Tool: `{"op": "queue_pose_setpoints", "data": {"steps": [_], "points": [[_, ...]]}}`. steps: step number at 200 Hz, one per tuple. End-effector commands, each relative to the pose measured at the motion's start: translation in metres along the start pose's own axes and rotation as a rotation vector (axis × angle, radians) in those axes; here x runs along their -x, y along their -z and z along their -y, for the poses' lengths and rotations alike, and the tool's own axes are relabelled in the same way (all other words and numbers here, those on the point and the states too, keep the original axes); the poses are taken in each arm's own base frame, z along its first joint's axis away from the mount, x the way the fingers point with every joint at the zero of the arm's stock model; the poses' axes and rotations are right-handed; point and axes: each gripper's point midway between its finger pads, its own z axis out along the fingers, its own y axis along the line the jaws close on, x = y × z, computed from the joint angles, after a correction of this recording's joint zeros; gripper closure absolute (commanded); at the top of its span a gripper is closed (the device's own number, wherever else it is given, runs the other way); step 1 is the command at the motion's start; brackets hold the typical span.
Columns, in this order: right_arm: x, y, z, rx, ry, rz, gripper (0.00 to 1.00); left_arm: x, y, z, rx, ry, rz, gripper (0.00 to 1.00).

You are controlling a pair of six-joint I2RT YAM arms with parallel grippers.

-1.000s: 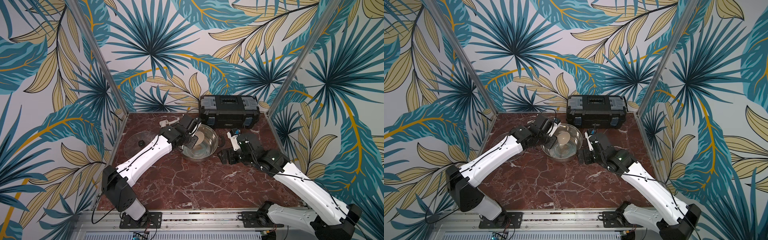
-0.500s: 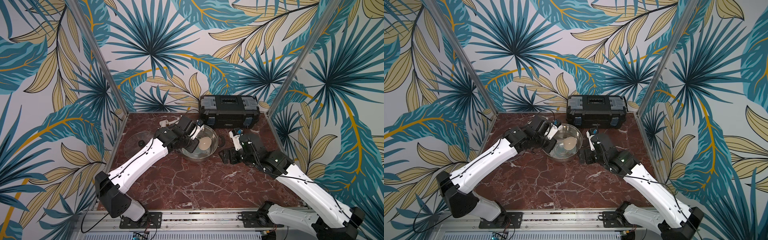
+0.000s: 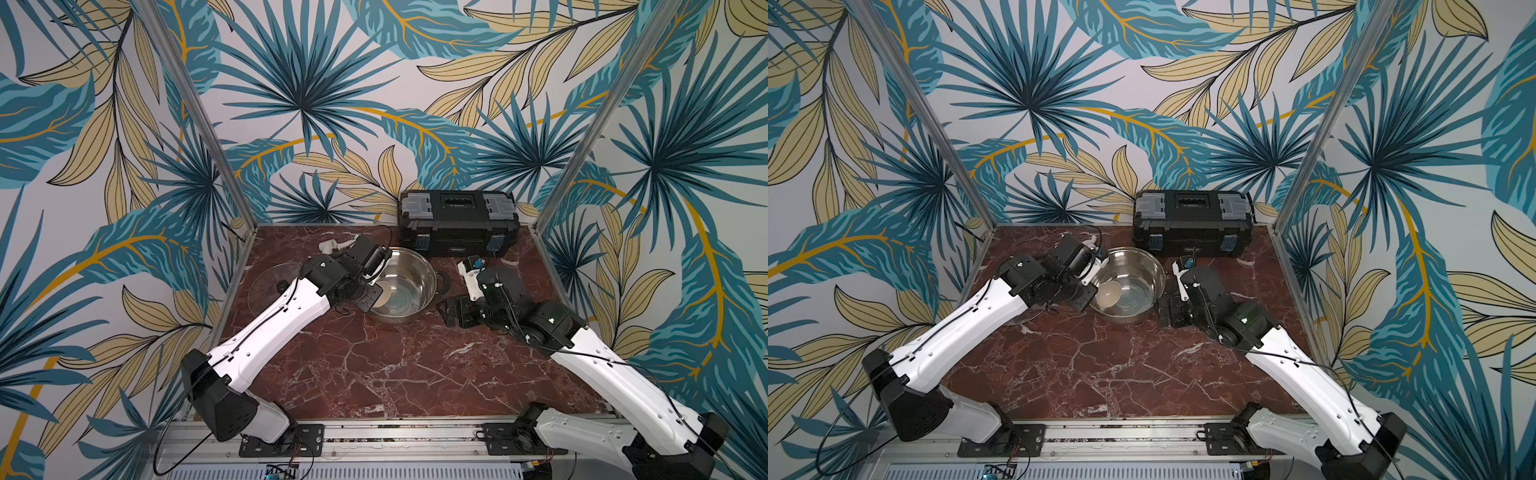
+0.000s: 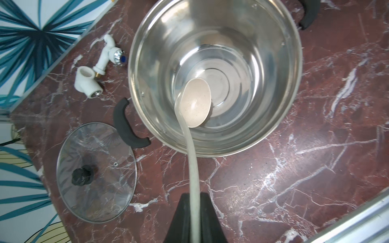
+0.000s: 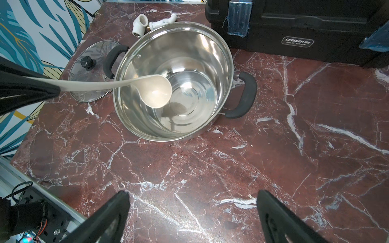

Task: Stir the soup with a spoon
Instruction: Stir the soup in the pan with a stick.

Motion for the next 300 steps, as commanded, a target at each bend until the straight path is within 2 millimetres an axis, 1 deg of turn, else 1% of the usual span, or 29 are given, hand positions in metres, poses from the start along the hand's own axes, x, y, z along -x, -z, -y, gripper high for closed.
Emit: {"op": "queue_pose_setpoints", "data": {"steps": [1,16,31,84,105,129,135,137,142,166,188,215,233,261,269,273,283,300], "points": [[0.001,0.001,-0.001,0.005,-0.009,0.019,0.01,0.014,0.012,-0.025,0.118,0.004,0.057,1.00],[0.000,0.001,0.000,0.000,-0.008,0.017,0.00,0.024,0.010,-0.028,0.129,0.006,0.083,1.00],[0.000,0.003,0.001,-0.002,-0.005,0.022,0.00,0.037,0.008,-0.025,0.115,0.013,0.123,1.00],[-0.001,0.001,0.002,-0.011,0.011,0.013,0.01,0.080,0.004,-0.004,0.000,0.049,0.271,1.00],[-0.002,0.002,0.004,-0.019,0.013,0.013,0.00,0.089,0.000,0.006,-0.031,0.046,0.295,1.00],[-0.001,0.003,0.005,-0.025,0.016,0.018,0.00,0.094,-0.003,0.023,-0.099,0.037,0.305,1.00],[-0.001,0.003,0.005,-0.026,0.018,0.017,0.01,0.094,-0.004,0.027,-0.108,0.034,0.302,1.00],[-0.001,0.003,0.006,-0.026,0.017,0.017,0.01,0.094,-0.004,0.032,-0.133,0.029,0.302,1.00],[-0.001,0.003,0.006,-0.029,0.018,0.017,0.00,0.093,-0.005,0.037,-0.152,0.023,0.297,1.00],[-0.002,0.002,0.006,-0.029,0.019,0.015,0.01,0.085,-0.003,0.053,-0.216,0.017,0.269,1.00],[0.000,0.001,0.004,-0.021,0.021,0.014,0.00,0.072,0.001,0.061,-0.245,0.014,0.228,1.00],[0.001,-0.004,0.000,-0.011,0.024,0.009,0.01,0.053,0.008,0.060,-0.259,0.024,0.180,1.00],[0.002,-0.008,-0.003,0.000,0.022,0.005,0.01,0.039,0.010,0.056,-0.239,0.019,0.133,1.00],[0.004,-0.012,-0.007,0.019,0.011,0.002,0.01,0.019,0.011,0.039,-0.152,0.003,0.048,1.00],[0.004,-0.013,-0.009,0.024,0.009,0.003,0.01,0.015,0.012,0.036,-0.137,-0.002,0.032,1.00],[0.004,-0.014,-0.009,0.026,0.006,0.001,0.01,0.014,0.012,0.029,-0.098,-0.002,0.029,1.00],[0.004,-0.015,-0.010,0.029,0.006,0.000,0.01,0.012,0.013,0.022,-0.061,-0.006,0.019,1.00],[0.004,-0.015,-0.010,0.032,0.004,-0.001,0.01,0.014,0.014,0.009,-0.003,-0.004,0.022,1.00]]}}
